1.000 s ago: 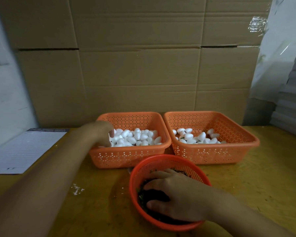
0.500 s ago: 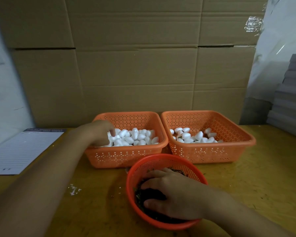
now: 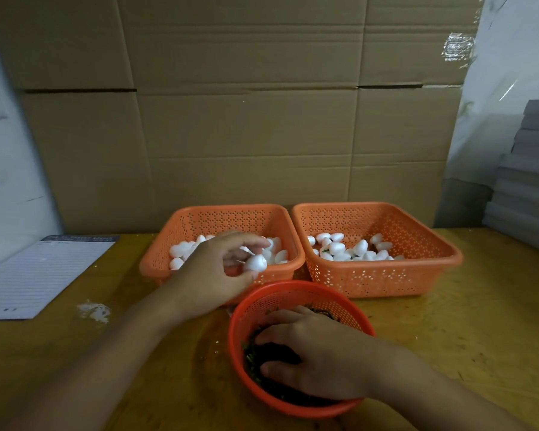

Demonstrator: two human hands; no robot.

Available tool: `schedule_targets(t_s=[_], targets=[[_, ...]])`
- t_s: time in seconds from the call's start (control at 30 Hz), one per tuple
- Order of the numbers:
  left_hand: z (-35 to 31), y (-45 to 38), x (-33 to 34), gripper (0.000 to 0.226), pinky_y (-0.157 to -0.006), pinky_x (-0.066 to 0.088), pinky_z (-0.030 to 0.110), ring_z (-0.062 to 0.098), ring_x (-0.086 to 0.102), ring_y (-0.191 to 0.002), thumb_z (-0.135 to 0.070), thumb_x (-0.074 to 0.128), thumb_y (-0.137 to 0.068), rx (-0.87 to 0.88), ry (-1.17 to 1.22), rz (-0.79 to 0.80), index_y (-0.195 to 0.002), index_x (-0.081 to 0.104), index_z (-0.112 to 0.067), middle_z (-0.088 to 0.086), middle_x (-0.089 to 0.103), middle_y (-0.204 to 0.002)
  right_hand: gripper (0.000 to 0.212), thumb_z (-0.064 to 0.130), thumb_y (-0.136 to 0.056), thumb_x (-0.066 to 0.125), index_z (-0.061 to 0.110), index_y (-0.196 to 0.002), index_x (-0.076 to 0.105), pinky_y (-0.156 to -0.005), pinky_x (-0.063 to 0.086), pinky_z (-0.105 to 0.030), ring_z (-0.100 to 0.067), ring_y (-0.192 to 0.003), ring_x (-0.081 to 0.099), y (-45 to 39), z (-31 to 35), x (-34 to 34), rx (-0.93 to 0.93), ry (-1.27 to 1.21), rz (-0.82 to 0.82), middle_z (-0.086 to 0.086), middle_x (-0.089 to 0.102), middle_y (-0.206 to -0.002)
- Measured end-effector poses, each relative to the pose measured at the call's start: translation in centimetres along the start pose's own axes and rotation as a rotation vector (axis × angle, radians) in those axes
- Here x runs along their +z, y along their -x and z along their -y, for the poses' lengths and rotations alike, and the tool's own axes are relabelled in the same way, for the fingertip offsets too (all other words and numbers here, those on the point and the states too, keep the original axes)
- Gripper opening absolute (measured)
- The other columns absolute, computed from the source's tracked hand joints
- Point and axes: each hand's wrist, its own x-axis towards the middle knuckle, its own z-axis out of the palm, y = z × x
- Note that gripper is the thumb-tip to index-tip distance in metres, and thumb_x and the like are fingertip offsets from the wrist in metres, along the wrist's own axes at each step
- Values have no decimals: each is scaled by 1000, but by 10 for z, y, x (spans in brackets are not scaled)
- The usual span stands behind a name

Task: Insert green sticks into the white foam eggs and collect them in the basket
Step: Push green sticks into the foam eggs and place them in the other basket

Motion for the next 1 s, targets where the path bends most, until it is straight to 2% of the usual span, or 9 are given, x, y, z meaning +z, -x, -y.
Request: schedule_targets(t_s=[0.07, 0.17, 0.3, 0.4, 0.53, 0.63, 0.73, 0.87, 1.0], targets=[[-3, 1, 0, 52, -92, 51, 16, 7, 67, -108, -4, 75, -86, 33, -13, -52, -111, 67, -48, -19, 66, -119, 48, 54, -96, 51, 35, -140, 49, -115, 32, -41, -13, -137, 33, 0, -1, 0, -4, -9, 4, 14, 40, -150], [-10, 1, -3, 56, -86, 52, 15, 9, 67, -108, 0, 75, -84, 29, 82, -99, -111, 67, -49, -16, 67, -117, 49, 54, -96, 50, 35, -141, 48, -115, 32, -40, -13, -138, 32, 0, -2, 0, -8, -10, 7, 15, 39, -150], [-19, 2, -2, 54, -87, 56, 23, 11, 69, -108, 5, 73, -86, -11, 221, -73, -118, 66, -38, -15, 69, -121, 48, 54, -96, 50, 35, -140, 49, -115, 31, -39, -14, -137, 34, -1, -3, 1, -12, -6, -2, 14, 39, -150], [-25, 2, 1, 50, -88, 53, 18, 7, 68, -111, 4, 73, -86, -44, 256, -43, -123, 62, -29, -16, 72, -117, 49, 54, -96, 50, 34, -140, 50, -115, 31, -38, -13, -137, 33, -1, -2, 1, -14, -8, -7, 15, 38, -151], [-34, 4, 5, 39, -82, 54, 14, 6, 71, -104, 2, 76, -84, -64, 284, -14, -110, 70, -27, -16, 74, -111, 49, 53, -96, 51, 33, -140, 50, -116, 30, -40, -14, -138, 32, -1, -2, 1, -13, -4, -9, 15, 38, -152], [-37, 5, 5, 30, -80, 57, 20, 11, 73, -100, -7, 80, -78, -75, 282, 19, -97, 75, -30, -16, 73, -113, 48, 53, -96, 50, 34, -140, 51, -116, 31, -41, -15, -137, 34, -1, -1, 1, -15, -2, -7, 14, 39, -151], [-39, 6, 5, 30, -86, 59, 29, 16, 71, -104, -9, 76, -76, -63, 266, 45, -97, 72, -31, -14, 72, -115, 48, 53, -96, 51, 34, -140, 50, -116, 31, -40, -14, -138, 33, 0, -1, 1, -11, -2, -8, 14, 39, -151], [-41, 9, 4, 49, -90, 55, 24, 12, 66, -114, 9, 77, -80, -26, 252, 63, -101, 77, -36, -12, 68, -118, 48, 53, -96, 51, 34, -141, 50, -117, 30, -39, -13, -139, 32, 0, -1, 0, -13, -8, -4, 15, 39, -151], [-43, 10, 7, 40, -100, 52, 29, 9, 62, -121, 15, 72, -81, -43, 243, 81, -104, 74, -17, -1, 68, -117, 48, 52, -97, 51, 32, -141, 51, -116, 31, -40, -14, -138, 33, 0, 0, 0, -9, 4, -10, 13, 41, -150]])
